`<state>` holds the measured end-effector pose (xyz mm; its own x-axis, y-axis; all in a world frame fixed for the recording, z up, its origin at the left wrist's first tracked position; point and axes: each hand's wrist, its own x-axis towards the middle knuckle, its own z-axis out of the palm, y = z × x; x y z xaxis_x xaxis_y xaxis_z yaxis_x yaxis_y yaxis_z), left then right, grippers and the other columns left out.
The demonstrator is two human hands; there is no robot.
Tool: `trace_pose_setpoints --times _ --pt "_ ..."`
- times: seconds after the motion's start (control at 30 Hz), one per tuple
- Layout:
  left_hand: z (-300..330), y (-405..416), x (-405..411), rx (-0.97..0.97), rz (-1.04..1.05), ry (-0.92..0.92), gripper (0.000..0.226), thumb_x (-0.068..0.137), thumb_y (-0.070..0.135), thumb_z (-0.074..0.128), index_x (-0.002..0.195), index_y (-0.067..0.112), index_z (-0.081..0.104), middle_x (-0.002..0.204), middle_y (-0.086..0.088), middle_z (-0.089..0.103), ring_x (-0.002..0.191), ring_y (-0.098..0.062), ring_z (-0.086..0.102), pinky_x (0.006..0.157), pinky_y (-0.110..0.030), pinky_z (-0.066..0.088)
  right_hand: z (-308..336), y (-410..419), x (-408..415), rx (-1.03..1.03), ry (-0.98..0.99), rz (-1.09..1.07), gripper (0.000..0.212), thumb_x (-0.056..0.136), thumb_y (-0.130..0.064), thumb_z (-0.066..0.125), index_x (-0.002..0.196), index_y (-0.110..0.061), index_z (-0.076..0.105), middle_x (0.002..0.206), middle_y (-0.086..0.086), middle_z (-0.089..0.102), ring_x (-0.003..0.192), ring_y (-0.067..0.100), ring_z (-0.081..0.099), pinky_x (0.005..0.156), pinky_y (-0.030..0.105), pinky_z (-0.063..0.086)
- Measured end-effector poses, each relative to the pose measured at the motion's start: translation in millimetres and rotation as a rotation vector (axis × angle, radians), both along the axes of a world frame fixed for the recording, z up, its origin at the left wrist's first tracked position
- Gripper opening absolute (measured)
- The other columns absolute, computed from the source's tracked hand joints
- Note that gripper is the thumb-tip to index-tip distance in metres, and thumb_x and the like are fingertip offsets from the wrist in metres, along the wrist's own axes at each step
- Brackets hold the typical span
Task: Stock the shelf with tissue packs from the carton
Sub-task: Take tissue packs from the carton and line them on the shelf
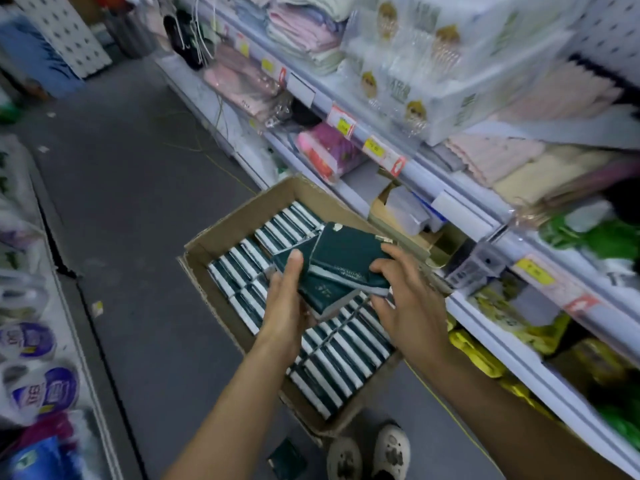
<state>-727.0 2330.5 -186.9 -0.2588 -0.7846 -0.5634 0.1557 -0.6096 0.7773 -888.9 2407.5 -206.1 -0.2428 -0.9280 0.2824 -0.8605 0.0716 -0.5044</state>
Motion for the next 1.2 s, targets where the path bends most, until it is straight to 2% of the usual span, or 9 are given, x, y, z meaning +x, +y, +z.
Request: trace_pose_setpoints --times 0.1,0.2,0.27,0.37,0.43,0.53,0.73,1.0,1.2 --pt "31 21 -17 -0.055 -0.005 -0.003 0.049 0.085 0.043 0.071 0.124 0.017 0.056 0.108 -0.004 0.075 0.099 -0.024 0.073 0.09 -0.055 0.056 32 27 -10 -0.049 -0.038 0.036 0.05 0.08 -0.01 0.07 0.118 -0.029 0.044 0.151 -0.002 0.033 0.112 0.024 0.058 0.06 0.038 0.056" --pt "58 39 -37 -0.078 0.0 -0.003 0.047 0.086 0.028 0.075 0.124 0.014 0.052 0.107 -0.006 0.075 0.093 -0.022 0.074 0.088 -0.048 0.058 66 59 -23 -0.098 -0.185 -0.002 0.054 0.083 -0.036 0.074 0.126 -0.026 0.043 0.153 -0.007 0.026 0.116 0.006 0.052 0.076 0.037 0.056" --pt "73 51 -50 -0.152 -0.067 -0.016 0.045 0.087 0.026 0.074 0.124 0.013 0.054 0.108 -0.006 0.075 0.09 -0.019 0.074 0.08 -0.038 0.06 87 81 -33 -0.133 -0.351 -0.087 0.063 0.084 -0.054 0.066 0.134 -0.026 0.039 0.149 -0.009 0.03 0.125 0.002 0.044 0.089 0.033 0.052" --pt "100 73 -70 -0.275 -0.216 -0.024 0.037 0.088 0.028 0.072 0.12 0.018 0.057 0.107 -0.003 0.075 0.088 -0.016 0.074 0.075 -0.033 0.058 121 109 -56 -0.173 -0.66 -0.257 0.06 0.087 -0.065 0.053 0.136 -0.032 0.039 0.139 -0.012 0.046 0.127 0.012 0.049 0.096 0.041 0.049" --pt "117 91 -82 -0.353 -0.351 -0.012 0.041 0.087 0.03 0.072 0.124 0.019 0.058 0.111 -0.003 0.074 0.093 -0.017 0.073 0.074 -0.029 0.058 145 129 -73 -0.169 -0.706 -0.307 0.052 0.088 -0.06 0.058 0.128 -0.027 0.053 0.129 -0.01 0.057 0.119 0.011 0.055 0.094 0.04 0.051" --pt "142 127 -99 -0.434 -0.517 0.028 0.042 0.087 0.028 0.071 0.125 0.021 0.057 0.114 -0.002 0.073 0.098 -0.019 0.072 0.075 -0.027 0.059 182 176 -95 -0.103 -0.737 -0.286 0.03 0.086 -0.037 0.072 0.108 -0.018 0.066 0.108 -0.003 0.069 0.094 0.003 0.066 0.072 0.021 0.054" --pt "181 227 -153 -0.524 -0.737 0.105 0.05 0.077 0.028 0.074 0.124 0.016 0.059 0.11 -0.005 0.074 0.098 -0.021 0.073 0.076 -0.029 0.059 230 298 -128 -0.005 -0.816 -0.319 0.031 0.081 -0.039 0.075 0.101 -0.017 0.069 0.092 0.0 0.075 0.082 0.015 0.073 0.071 0.029 0.059" --pt "216 368 -239 -0.542 -0.825 0.182 0.061 0.066 0.052 0.074 0.116 0.02 0.062 0.108 0.002 0.075 0.097 -0.014 0.072 0.076 -0.028 0.057 262 452 -180 -0.27 -0.942 -0.582 0.018 0.087 -0.027 0.069 0.093 -0.011 0.066 0.082 0.0 0.071 0.071 0.015 0.067 0.064 0.026 0.051" --pt "224 464 -294 -0.506 -0.957 0.238 0.076 0.07 0.066 0.074 0.128 0.019 0.061 0.118 -0.001 0.072 0.109 -0.021 0.069 0.099 -0.047 0.052 275 563 -215 -0.593 -1.214 -0.779 0.015 0.091 -0.024 0.058 0.097 -0.014 0.065 0.091 0.005 0.071 0.078 0.021 0.066 0.074 0.036 0.054"
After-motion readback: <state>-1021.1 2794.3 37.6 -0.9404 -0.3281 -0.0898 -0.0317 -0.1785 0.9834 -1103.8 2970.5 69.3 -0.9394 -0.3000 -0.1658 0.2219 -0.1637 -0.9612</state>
